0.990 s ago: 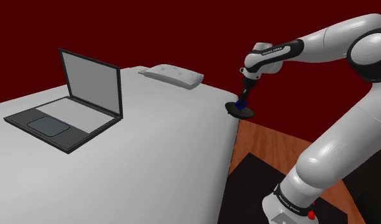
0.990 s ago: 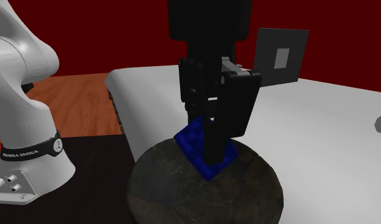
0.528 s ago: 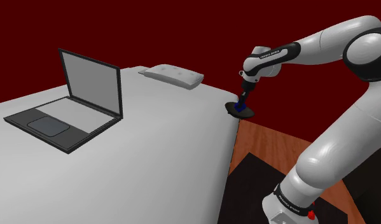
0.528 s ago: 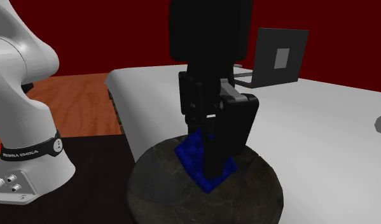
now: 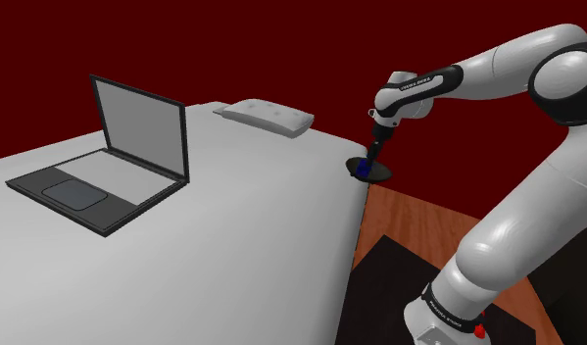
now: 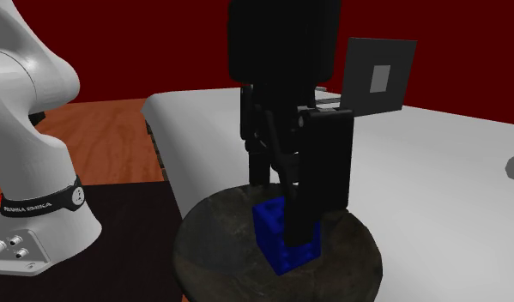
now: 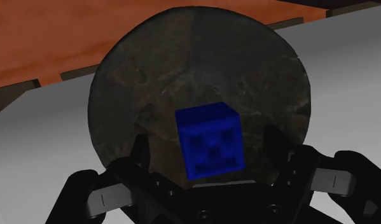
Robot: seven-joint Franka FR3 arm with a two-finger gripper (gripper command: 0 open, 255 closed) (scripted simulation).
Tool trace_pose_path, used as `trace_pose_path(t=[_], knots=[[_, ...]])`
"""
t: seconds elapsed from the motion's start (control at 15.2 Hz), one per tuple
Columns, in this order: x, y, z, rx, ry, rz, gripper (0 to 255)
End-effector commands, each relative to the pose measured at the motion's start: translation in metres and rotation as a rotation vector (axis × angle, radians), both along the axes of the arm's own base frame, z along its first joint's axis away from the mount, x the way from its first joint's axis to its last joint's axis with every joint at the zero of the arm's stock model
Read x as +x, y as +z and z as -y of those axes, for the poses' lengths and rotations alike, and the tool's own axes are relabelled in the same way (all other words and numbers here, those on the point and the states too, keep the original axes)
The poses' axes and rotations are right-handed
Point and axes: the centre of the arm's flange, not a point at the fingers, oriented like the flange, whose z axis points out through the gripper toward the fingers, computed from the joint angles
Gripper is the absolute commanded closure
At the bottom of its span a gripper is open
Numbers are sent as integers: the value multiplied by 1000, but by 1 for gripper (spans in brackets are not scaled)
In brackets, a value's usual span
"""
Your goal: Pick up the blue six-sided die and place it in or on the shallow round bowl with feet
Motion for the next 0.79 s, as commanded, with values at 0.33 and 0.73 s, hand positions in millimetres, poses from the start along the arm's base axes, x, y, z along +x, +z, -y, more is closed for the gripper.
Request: trace_pose_path(t=[0.33,0.73], knots=[[0,50,0,0,0,0,0],[0,50,0,0,0,0,0]])
